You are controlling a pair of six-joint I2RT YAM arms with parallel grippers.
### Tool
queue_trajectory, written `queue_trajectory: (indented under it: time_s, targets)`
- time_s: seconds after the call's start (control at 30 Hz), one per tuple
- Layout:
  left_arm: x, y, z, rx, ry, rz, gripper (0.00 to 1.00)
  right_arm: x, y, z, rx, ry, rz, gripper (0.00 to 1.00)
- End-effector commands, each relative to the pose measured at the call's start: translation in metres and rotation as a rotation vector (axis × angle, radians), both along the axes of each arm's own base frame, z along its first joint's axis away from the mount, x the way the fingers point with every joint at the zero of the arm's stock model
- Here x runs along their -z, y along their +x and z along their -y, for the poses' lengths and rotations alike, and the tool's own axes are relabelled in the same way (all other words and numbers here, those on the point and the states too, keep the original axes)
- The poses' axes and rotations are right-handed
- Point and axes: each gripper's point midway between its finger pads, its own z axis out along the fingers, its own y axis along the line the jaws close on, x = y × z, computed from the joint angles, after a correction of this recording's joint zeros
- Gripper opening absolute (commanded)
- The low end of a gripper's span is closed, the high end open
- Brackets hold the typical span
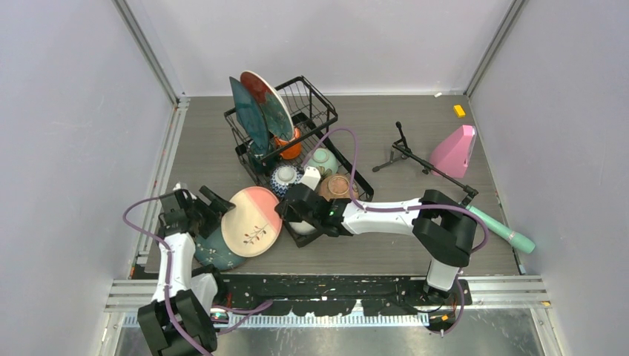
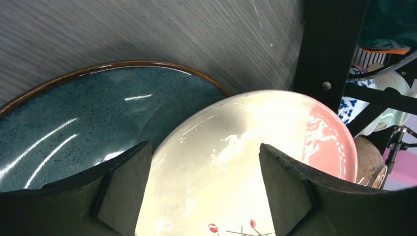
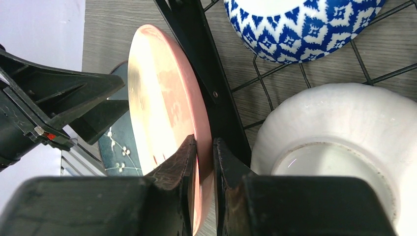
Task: Load the mixed dishes into the dish rack
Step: Pick up the plate from the corner of the board.
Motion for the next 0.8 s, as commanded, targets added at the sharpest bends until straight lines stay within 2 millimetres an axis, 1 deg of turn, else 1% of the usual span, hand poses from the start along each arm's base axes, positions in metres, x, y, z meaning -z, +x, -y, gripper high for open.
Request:
queue_trajectory:
  time_s: [0.0, 0.17, 0.33, 0.4, 0.47, 0.63, 0.67, 0.77]
  targets:
    - [0.003, -0.009, 0.001, -0.044, -0.018, -0.051, 0.81, -0.048, 0.034, 0.012, 0.15, 0.085, 0.112, 0.0]
    - [0.011, -0.01, 0.002, -0.04, -0.025, -0.097, 0.81, -0.053, 0.034, 0.012, 0.141, 0.087, 0.115, 0.0]
    - [0.017, -0.01, 0.014, -0.007, -0.067, -0.087, 0.79, -0.049, 0.029, 0.002, 0.08, 0.093, 0.08, 0.02]
    - [0.017, -0.01, 0.019, -0.006, -0.088, -0.07, 0.77, -0.048, 0.024, -0.004, 0.039, 0.101, 0.067, 0.05]
    - [0.017, -0.01, 0.022, -0.01, -0.1, -0.054, 0.75, -0.047, 0.019, -0.012, -0.003, 0.118, 0.05, 0.11]
    - [0.014, -0.008, 0.027, -0.019, -0.112, -0.017, 0.72, -0.05, 0.006, -0.03, -0.094, 0.189, -0.003, 0.18]
    - [0.014, -0.008, 0.027, -0.021, -0.115, -0.013, 0.71, -0.048, 0.001, -0.034, -0.123, 0.201, -0.023, 0.19]
    - [0.014, -0.006, 0.029, -0.024, -0.126, -0.002, 0.7, -0.051, -0.004, -0.042, -0.166, 0.252, -0.054, 0.23]
